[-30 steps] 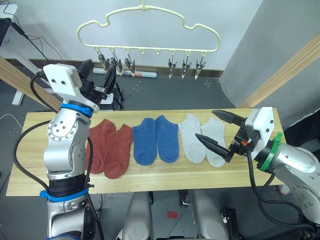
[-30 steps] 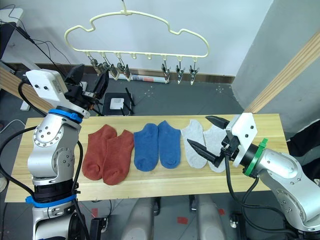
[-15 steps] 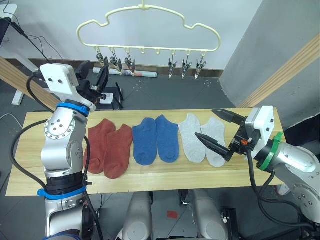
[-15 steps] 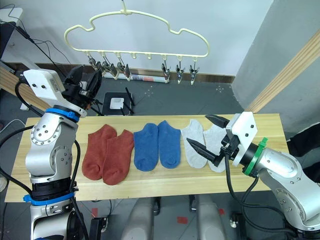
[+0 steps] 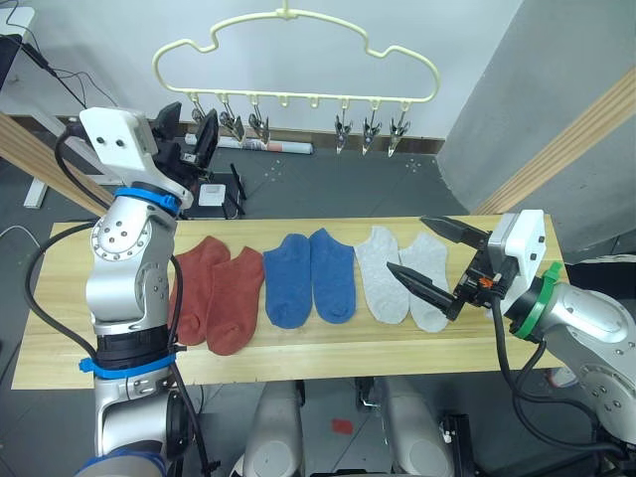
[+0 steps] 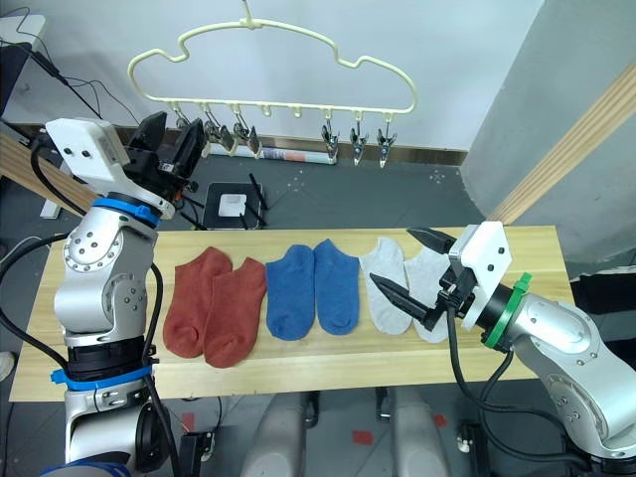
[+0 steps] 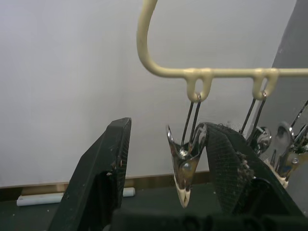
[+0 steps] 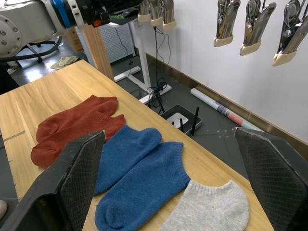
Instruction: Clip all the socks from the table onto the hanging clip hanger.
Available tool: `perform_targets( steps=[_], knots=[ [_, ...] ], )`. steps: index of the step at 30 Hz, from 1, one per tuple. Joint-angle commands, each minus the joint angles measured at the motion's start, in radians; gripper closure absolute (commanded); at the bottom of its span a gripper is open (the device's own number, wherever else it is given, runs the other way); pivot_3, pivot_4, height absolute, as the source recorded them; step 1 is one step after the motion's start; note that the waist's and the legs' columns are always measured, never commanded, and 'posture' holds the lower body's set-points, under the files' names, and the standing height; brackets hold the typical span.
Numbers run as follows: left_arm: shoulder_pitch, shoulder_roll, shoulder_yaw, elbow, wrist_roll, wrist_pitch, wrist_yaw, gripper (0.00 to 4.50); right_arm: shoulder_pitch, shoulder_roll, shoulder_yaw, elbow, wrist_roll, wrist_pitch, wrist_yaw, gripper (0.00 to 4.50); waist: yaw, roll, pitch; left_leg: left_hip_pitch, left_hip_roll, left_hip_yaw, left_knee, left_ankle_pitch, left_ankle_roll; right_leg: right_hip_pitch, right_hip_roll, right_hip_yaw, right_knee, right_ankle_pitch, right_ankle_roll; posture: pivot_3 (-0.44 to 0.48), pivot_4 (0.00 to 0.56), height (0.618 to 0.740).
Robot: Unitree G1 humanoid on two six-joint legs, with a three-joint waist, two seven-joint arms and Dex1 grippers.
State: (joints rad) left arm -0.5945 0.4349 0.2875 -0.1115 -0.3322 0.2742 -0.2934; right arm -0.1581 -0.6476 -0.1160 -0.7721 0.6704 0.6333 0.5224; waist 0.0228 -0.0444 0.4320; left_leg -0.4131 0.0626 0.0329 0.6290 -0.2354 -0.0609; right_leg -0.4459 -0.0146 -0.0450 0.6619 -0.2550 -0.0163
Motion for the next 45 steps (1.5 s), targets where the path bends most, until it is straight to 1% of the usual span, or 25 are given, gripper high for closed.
perform_targets(
  steps=[1,10,18,29,32,36,38,40,45],
  knots=[
    [-0.004,-0.003,0.002,-0.025,0.005,-0.021,0.012,1.95,0.004,0.0,-0.001,-0.043,0.015,-0.011,0.003,0.0,0.0,0.0,0.0,0.0,0.0,0.0,0.0,0.0,0.0,0.0,0.0,0.0,0.0,0.0,0.0,-0.028,0.478,0.74],
    [0.013,-0.043,-0.017,-0.056,0.014,-0.014,0.055,1.95,0.011,-0.003,-0.004,-0.044,0.014,-0.011,0.005,0.0,0.0,0.0,0.0,0.0,0.0,0.0,0.0,0.0,0.0,0.0,0.0,0.0,0.0,0.0,0.0,-0.033,0.474,0.74],
    [0.011,-0.043,-0.02,-0.05,0.031,-0.021,0.071,1.95,0.015,-0.006,-0.008,-0.05,0.016,-0.009,0.004,0.0,0.0,0.0,0.0,0.0,0.0,0.0,0.0,0.0,0.0,0.0,0.0,-0.001,0.0,0.0,0.0,-0.035,0.474,0.74],
    [0.0,-0.066,-0.026,-0.047,0.048,-0.028,0.094,1.95,0.013,-0.004,-0.006,-0.049,0.017,-0.012,0.006,0.0,0.0,0.0,0.0,0.0,0.0,0.0,0.0,0.0,0.0,0.0,0.0,-0.001,0.001,0.0,0.0,-0.037,0.474,0.74],
    [-0.005,-0.071,-0.025,-0.045,0.046,-0.033,0.095,2.49,0.006,0.0,-0.002,-0.05,0.017,-0.017,0.007,0.0,0.0,0.0,0.0,0.0,0.0,0.0,0.001,0.0,0.0,0.0,0.0,-0.001,0.001,0.0,0.0,-0.038,0.475,0.74],
    [-0.011,-0.068,-0.034,-0.047,0.063,-0.046,0.098,3.64,0.005,0.002,0.003,-0.052,0.018,-0.017,0.007,0.0,0.0,0.0,0.0,0.0,0.0,0.0,0.001,0.0,0.0,0.0,0.0,-0.001,0.001,0.0,0.0,-0.037,0.475,0.74],
    [-0.01,-0.067,-0.035,-0.046,0.065,-0.048,0.099,4.1,0.006,0.003,0.004,-0.053,0.018,-0.016,0.007,0.0,0.0,0.0,0.0,0.0,0.0,0.0,0.001,0.0,0.0,0.0,0.0,-0.001,0.001,0.0,0.0,-0.037,0.476,0.74],
    [-0.008,-0.066,-0.036,-0.046,0.069,-0.052,0.097,4.32,0.007,0.003,0.006,-0.055,0.019,-0.015,0.006,0.0,0.0,0.0,0.0,0.0,0.0,0.0,0.001,0.0,0.0,0.0,0.0,-0.001,0.001,0.0,0.0,-0.037,0.476,0.74],
    [-0.003,-0.058,-0.045,-0.05,0.089,-0.066,0.087,4.32,0.012,0.003,0.004,-0.058,0.02,-0.013,0.006,0.0,0.0,0.0,0.0,0.0,0.0,-0.001,0.001,0.0,0.0,0.0,0.0,-0.001,0.001,0.0,0.0,-0.037,0.476,0.74]
  ],
)
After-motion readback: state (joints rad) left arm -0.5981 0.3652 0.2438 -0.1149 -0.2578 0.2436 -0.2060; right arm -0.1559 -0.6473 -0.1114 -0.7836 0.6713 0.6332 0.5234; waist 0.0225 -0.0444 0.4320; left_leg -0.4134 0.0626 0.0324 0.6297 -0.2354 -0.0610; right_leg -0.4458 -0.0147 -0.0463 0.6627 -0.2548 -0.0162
